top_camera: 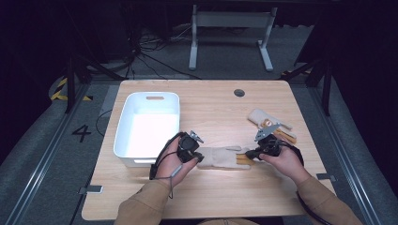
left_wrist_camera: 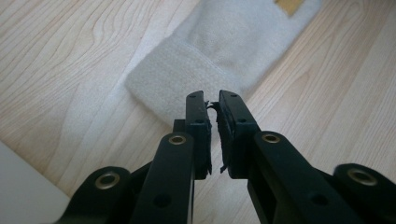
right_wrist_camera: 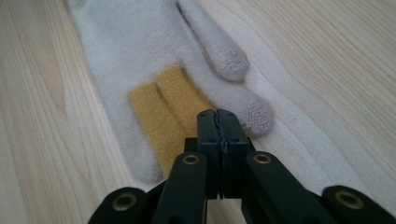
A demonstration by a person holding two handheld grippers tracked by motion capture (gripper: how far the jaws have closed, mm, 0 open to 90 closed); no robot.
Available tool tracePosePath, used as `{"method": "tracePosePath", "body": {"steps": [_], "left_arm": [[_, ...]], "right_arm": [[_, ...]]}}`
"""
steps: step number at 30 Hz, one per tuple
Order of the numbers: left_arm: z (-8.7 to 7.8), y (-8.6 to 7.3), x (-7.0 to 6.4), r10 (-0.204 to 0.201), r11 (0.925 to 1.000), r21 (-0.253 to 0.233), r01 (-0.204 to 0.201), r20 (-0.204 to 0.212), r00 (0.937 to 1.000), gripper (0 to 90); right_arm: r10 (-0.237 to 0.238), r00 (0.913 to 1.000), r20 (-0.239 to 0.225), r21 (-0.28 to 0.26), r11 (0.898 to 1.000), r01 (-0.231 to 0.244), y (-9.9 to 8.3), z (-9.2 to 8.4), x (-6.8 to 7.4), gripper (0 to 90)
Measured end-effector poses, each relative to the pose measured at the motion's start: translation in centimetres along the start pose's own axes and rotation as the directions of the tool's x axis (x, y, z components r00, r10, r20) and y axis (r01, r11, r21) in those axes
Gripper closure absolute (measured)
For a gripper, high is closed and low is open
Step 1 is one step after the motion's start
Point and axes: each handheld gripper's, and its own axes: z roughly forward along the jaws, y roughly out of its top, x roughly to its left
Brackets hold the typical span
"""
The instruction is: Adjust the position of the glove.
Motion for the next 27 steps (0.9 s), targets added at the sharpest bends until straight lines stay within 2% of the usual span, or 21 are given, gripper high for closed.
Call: {"method": "tracePosePath", "body": {"steps": [7,12,13,15,16,17,18,22,27], "left_arm": [[0.5,0.7,-0.2,0.015,0.9999,0.005,-0.015,0.011,0.9998,82.8],[0.4,1.0,-0.1,0.018,0.9998,0.001,-0.018,0.018,0.9997,81.4],[0.3,1.1,0.0,0.017,0.9998,0.003,-0.017,0.019,0.9997,81.4],[0.2,1.1,0.1,0.014,0.9999,0.005,-0.014,0.027,0.9995,81.2],[0.1,1.3,0.2,0.009,1.0,0.002,-0.009,0.036,0.9993,80.8],[0.1,1.3,0.2,0.009,1.0,0.002,-0.009,0.036,0.9993,80.5],[-0.1,1.5,0.3,0.016,0.9999,0.005,-0.016,0.032,0.9994,80.1],[-0.4,1.7,0.4,0.015,0.9999,-0.005,-0.015,0.033,0.9993,79.2],[-0.9,1.8,0.5,0.014,0.9996,-0.023,-0.013,0.031,0.9994,78.2]], "right_arm": [[0.015,0.9998,0.014,-0.008,1.0,-0.014,-0.7,-0.6,0.0,89.7],[0.024,0.9996,0.011,-0.042,0.999,-0.024,-0.8,-1.0,0.0,85.5],[0.047,0.9989,0.003,-0.087,0.995,-0.046,-0.9,-1.5,0.1,80.8],[0.049,0.9988,0.0,-0.103,0.993,-0.049,-1.0,-1.7,0.1,78.3],[0.058,0.9983,0.001,-0.148,0.987,-0.058,-1.2,-2.3,0.2,73.3],[0.058,0.9983,0.001,-0.148,0.987,-0.058,-1.2,-2.3,0.2,73.3],[0.067,0.9977,0.006,-0.178,0.982,-0.065,-1.3,-2.9,0.1,69.7],[0.086,0.9958,0.033,-0.204,0.976,-0.078,-1.6,-3.6,0.0,68.1],[0.12,0.9891,0.085,-0.256,0.962,-0.095,-2.2,-4.9,-0.3,62.1]]}}
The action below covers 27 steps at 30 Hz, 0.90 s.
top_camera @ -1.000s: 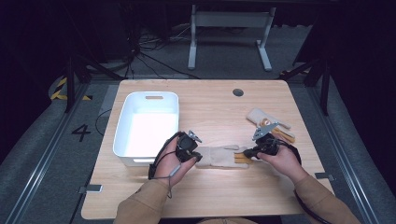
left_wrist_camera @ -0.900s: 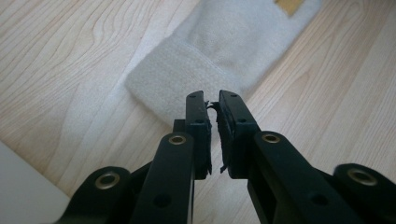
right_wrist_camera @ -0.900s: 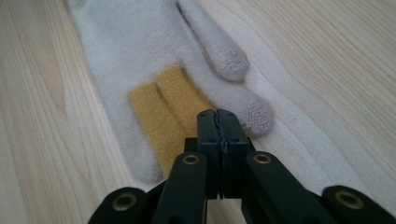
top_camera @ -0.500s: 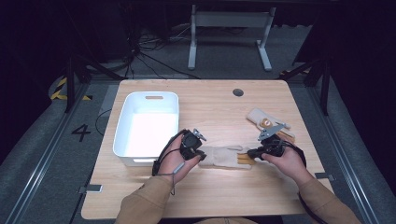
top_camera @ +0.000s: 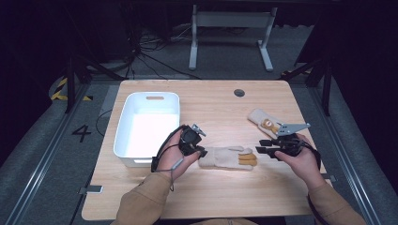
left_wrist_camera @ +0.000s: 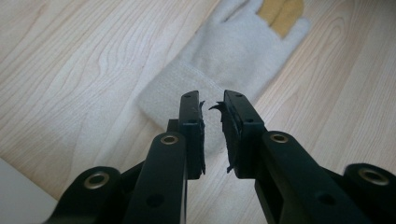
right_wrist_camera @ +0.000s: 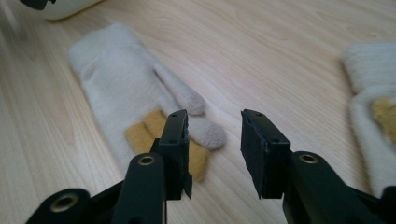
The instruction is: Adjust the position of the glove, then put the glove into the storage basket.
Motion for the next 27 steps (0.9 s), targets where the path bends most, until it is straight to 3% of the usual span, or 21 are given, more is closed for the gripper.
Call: {"method": "tracePosePath", "body": {"steps": [3,7,15,19,21,27], "left_arm": [[-0.3,0.0,0.2,-0.001,1.0,-0.003,0.001,-0.003,1.0,77.9],[-0.4,-0.3,0.4,-0.011,0.9999,-0.004,0.011,-0.004,0.9999,78.5],[-0.6,-0.7,0.3,-0.015,0.9999,-0.002,0.015,-0.009,0.9998,78.2],[-0.8,-1.3,0.2,-0.028,0.9996,0.002,0.028,-0.012,0.9995,78.0],[-0.9,-1.7,0.1,-0.036,0.9993,0.005,0.036,-0.014,0.9993,77.7],[-1.2,-2.6,0.0,-0.048,0.9988,0.012,0.048,-0.018,0.9987,76.7]], "right_arm": [[0.008,0.9994,0.035,-0.028,1.0,-0.007,0.1,-0.5,-0.4,57.7],[0.006,0.9995,0.03,-0.027,1.0,-0.005,0.1,-0.8,-0.8,55.0],[0.0,0.9957,0.093,-0.054,0.999,0.005,0.5,-1.3,-1.9,46.9],[0.039,0.9917,0.123,-0.068,0.997,-0.031,0.6,-1.6,-3.2,43.1],[0.082,0.9854,0.149,-0.087,0.994,-0.07,0.6,-1.8,-4.5,40.1],[0.113,0.9739,0.197,-0.098,0.991,-0.096,0.4,-1.6,-6.4,38.5]]}}
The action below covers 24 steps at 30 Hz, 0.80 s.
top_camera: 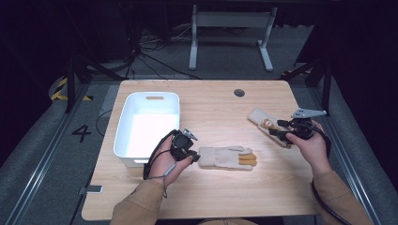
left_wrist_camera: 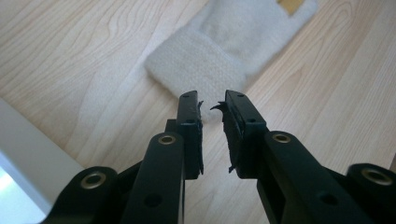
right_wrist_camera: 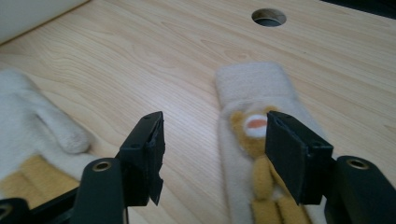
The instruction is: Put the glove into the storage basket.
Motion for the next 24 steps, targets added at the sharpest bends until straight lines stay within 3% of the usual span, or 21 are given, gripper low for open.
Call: {"method": "tracePosePath", "body": {"steps": [6,10,24], "left_arm": [[0.0,-0.7,-0.2,-0.003,1.0,0.005,0.003,0.013,0.9999,75.2],[0.0,-0.9,-0.1,-0.022,0.9998,0.0,0.022,0.05,0.9985,75.1],[-0.2,-1.3,0.0,-0.031,0.9995,0.01,0.031,0.04,0.9987,75.7]], "right_arm": [[0.003,0.999,0.045,0.011,1.0,-0.004,0.2,1.3,-1.0,38.6],[0.021,0.9984,0.052,0.037,0.999,-0.023,-0.3,2.3,-1.8,38.8],[0.066,0.9939,0.088,0.095,0.993,-0.074,-1.9,3.8,-3.7,40.5]]}}
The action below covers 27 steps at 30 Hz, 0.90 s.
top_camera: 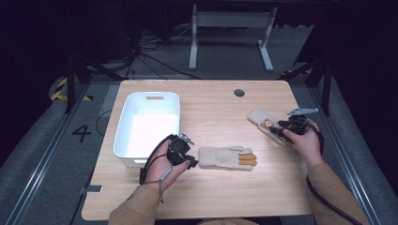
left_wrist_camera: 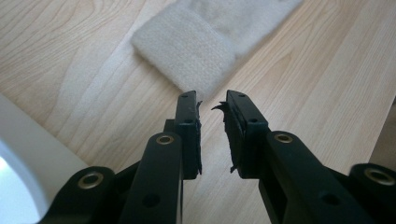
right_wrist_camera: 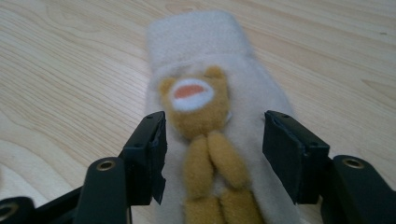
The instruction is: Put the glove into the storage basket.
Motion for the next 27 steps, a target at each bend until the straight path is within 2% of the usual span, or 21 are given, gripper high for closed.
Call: {"method": "tracePosePath", "body": {"steps": [3,14,17,19,21,24,27], "left_arm": [[-0.1,0.0,0.1,-0.004,1.0,-0.005,0.004,-0.002,1.0,75.8],[-0.2,-0.1,0.2,-0.004,1.0,-0.003,0.004,-0.008,1.0,75.1],[-0.1,-0.1,0.2,-0.006,1.0,-0.002,0.006,-0.004,1.0,74.7],[-0.1,-0.1,0.2,-0.004,1.0,-0.003,0.004,-0.003,1.0,74.2],[-0.1,0.0,0.2,-0.002,1.0,-0.002,0.002,-0.002,1.0,74.1],[-0.1,0.0,0.1,0.0,1.0,0.0,0.0,-0.003,1.0,74.1],[0.0,0.0,0.1,0.002,1.0,0.001,-0.002,-0.005,1.0,74.1]], "right_arm": [[0.015,0.9999,0.001,0.006,1.0,-0.015,-0.3,0.3,-0.3,40.7],[-0.007,0.9999,0.009,0.04,0.999,0.007,-0.6,0.9,-0.2,43.0],[-0.025,0.9995,0.018,0.046,0.999,0.024,-0.5,1.0,-0.1,49.6],[-0.037,0.9993,0.01,0.044,0.998,0.037,-0.5,1.0,0.0,61.1],[-0.03,0.9995,-0.004,0.044,0.999,0.03,-0.6,0.9,0.0,71.5],[-0.025,0.9996,-0.009,0.055,0.998,0.026,-0.6,0.7,0.0,77.0],[-0.015,0.9998,-0.013,0.059,0.998,0.016,-0.6,0.6,0.0,78.8]]}}
